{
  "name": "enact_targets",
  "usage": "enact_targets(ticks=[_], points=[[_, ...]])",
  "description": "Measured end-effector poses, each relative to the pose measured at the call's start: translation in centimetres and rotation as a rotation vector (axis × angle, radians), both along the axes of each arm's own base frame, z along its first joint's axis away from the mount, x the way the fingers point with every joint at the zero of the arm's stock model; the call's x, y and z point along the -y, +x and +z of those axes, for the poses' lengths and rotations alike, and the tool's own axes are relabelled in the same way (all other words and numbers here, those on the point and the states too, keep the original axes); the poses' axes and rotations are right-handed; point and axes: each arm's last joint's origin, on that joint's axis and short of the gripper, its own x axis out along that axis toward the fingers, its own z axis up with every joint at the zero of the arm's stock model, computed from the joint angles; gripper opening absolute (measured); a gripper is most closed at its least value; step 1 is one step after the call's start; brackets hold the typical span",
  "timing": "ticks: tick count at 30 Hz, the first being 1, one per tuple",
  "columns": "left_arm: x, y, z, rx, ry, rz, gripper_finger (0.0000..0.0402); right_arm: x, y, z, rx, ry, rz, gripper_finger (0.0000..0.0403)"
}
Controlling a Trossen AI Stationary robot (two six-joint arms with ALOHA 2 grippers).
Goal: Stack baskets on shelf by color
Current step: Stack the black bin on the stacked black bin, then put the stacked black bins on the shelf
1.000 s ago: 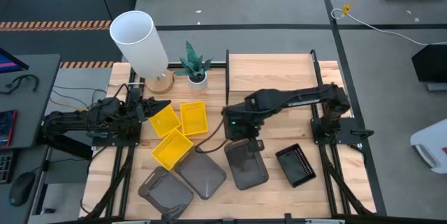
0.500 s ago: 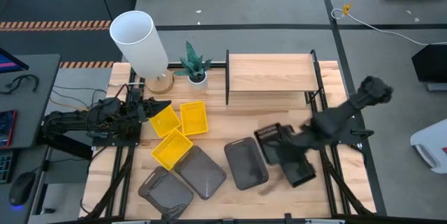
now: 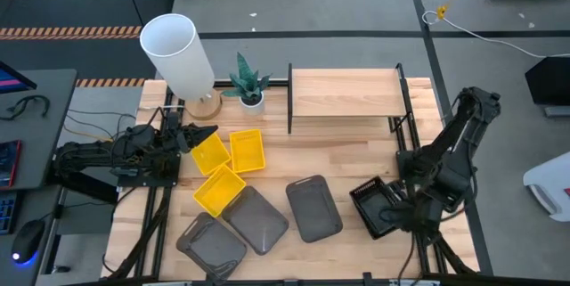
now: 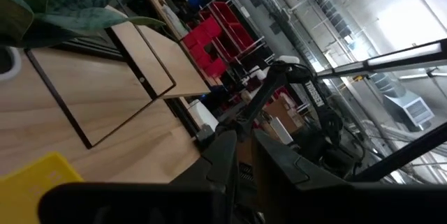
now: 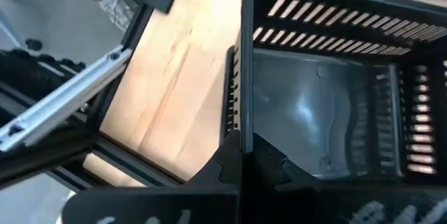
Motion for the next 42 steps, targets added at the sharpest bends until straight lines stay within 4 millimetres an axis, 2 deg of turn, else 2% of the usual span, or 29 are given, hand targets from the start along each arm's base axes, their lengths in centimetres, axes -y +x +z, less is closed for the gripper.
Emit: enact_targets(ticks=[6,10,17,20,29,33,38,42], points=[[0.0,0.0,0.0,0.0,0.002,0.0,0.0053,-1.1,-0.4,-2.3,0.052,0.056,-0.035,0.0007],[0.0,0.0,0.0,-0.001,0.003,0.0,0.0053,-0.6,-0.7,-4.3,0.062,0.002,-0.131,0.0014],[0.0,0.0,0.0,0.0,0.003,0.0,0.0052,0.4,-1.1,-6.4,0.051,-0.087,-0.058,0.007],[0.0,0.0,0.0,0.0,0.003,0.0,0.0053,0.9,-0.6,-6.8,0.056,-0.112,-0.085,0.01],[0.0,0.0,0.0,0.0,0.003,0.0,0.0053,1.3,1.4,-6.5,0.034,0.0,-0.157,0.0177],[0.0,0.0,0.0,0.0,0.003,0.0,0.0053,1.4,1.8,-5.2,-0.016,0.031,-0.162,0.0206],[0.0,0.0,0.0,0.0,0.003,-0.001,0.0053,0.9,2.3,-3.3,0.098,0.01,-0.11,0.023],[0.0,0.0,0.0,0.0,0.003,-0.001,0.0053,1.0,2.3,-3.9,0.143,-0.052,-0.099,0.0236]])
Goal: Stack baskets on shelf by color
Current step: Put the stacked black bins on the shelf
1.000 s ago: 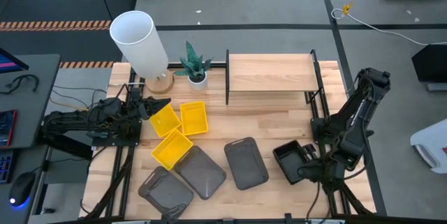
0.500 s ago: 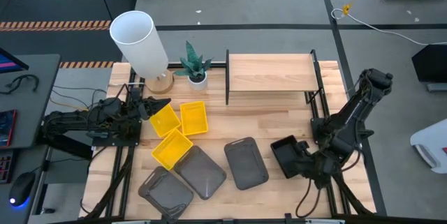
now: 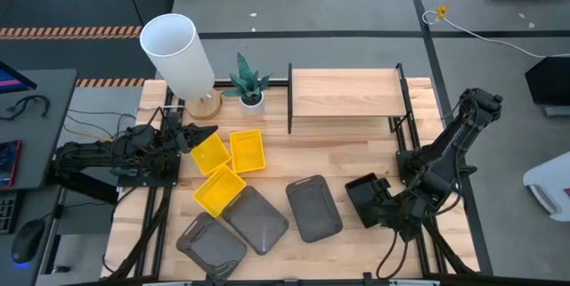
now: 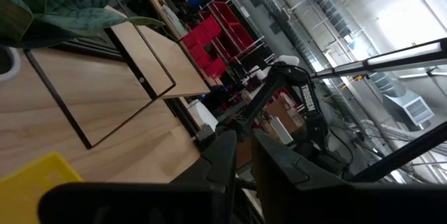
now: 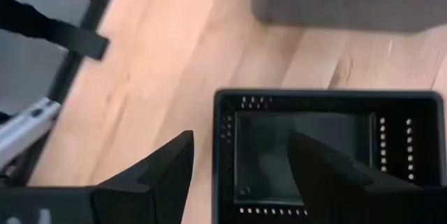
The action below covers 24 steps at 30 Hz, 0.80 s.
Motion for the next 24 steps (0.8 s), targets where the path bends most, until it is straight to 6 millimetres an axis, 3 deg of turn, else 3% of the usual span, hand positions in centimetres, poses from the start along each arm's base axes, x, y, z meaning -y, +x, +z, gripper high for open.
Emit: enact_targets(ticks=[8,15,24], points=[[0.0,0.0,0.0,0.0,0.0,0.0,0.0052,-1.3,-0.6,-3.8,-0.016,0.017,0.056,0.0236],[0.0,0.0,0.0,0.001,0.0,0.0,0.0052,-1.0,-1.1,-7.4,-0.034,-0.123,0.059,0.0227],[0.0,0.0,0.0,0.001,0.0,0.0,0.0052,-1.4,-0.8,-9.4,-0.027,-0.169,0.107,0.015]])
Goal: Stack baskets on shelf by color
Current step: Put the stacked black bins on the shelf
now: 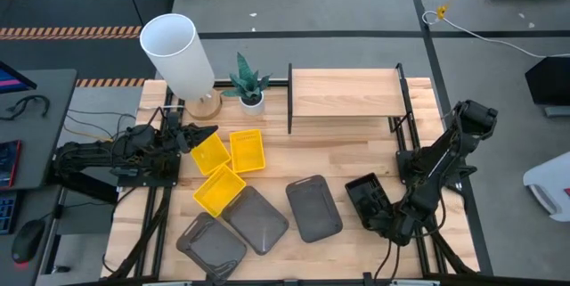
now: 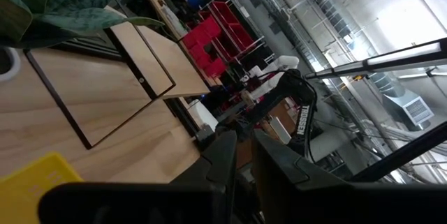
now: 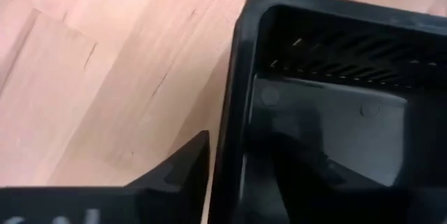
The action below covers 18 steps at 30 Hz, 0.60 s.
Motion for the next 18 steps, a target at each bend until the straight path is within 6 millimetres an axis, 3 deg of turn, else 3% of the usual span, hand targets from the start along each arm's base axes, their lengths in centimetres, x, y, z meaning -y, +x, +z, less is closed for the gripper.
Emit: enact_targets(ticks=[10,18], points=[[0.0,0.0,0.0,0.0,0.0,0.0,0.0052,0.2,0.0,0.3,-0.014,0.009,0.024,0.0019],[0.0,0.0,0.0,0.0,0.0,0.0,0.0053,1.4,-0.1,2.9,-0.046,0.017,0.0,0.0019]])
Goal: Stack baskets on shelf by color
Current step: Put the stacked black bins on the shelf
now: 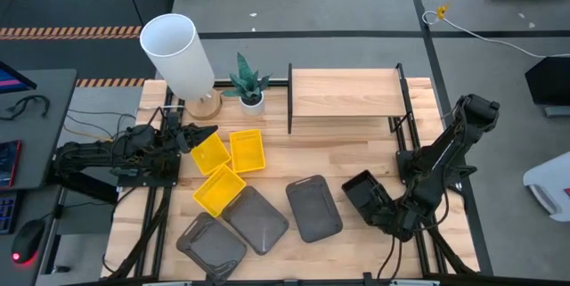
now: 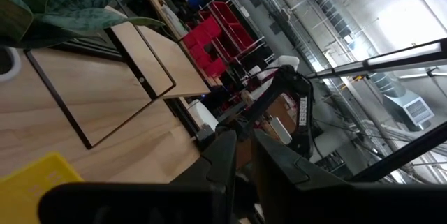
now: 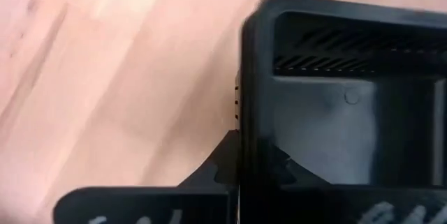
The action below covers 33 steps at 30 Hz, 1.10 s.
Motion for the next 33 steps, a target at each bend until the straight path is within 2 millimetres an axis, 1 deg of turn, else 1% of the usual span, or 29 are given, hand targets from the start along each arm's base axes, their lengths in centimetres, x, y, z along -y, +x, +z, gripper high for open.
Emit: enact_targets(ticks=[3,6,11,17,20,23,26,29,33], points=[[0.0,0.0,0.0,0.0,0.0,0.0,0.0053,0.9,0.3,2.2,-0.002,-0.024,-0.004,0.001],[0.0,0.0,0.0,0.0,0.0,0.0,0.0052,1.9,0.8,4.4,0.016,-0.024,-0.01,0.001],[0.0,0.0,0.0,0.0,0.0,0.0,0.0052,4.2,1.6,7.9,0.029,-0.039,-0.072,0.0011],[0.0,0.0,0.0,0.0,0.0,0.0,0.0053,7.3,1.4,11.9,0.003,-0.078,-0.174,0.0011],[0.0,0.0,0.0,0.0,0.0,0.0,0.0052,8.7,1.4,13.7,0.034,-0.083,-0.22,0.0011],[0.0,0.0,0.0,0.0,0.0,0.0,0.0052,10.0,1.3,14.8,0.072,-0.066,-0.283,0.0011],[0.0,0.0,0.0,0.0,0.0,0.0,0.0053,11.2,0.9,15.4,0.101,-0.051,-0.342,0.0011],[0.0,0.0,0.0,-0.001,0.0,0.001,0.0052,12.1,0.5,15.7,0.119,-0.052,-0.37,0.0011],[0.0,0.0,0.0,0.0,0.0,0.001,0.0052,13.2,0.0,15.8,0.099,-0.08,-0.397,0.0011]])
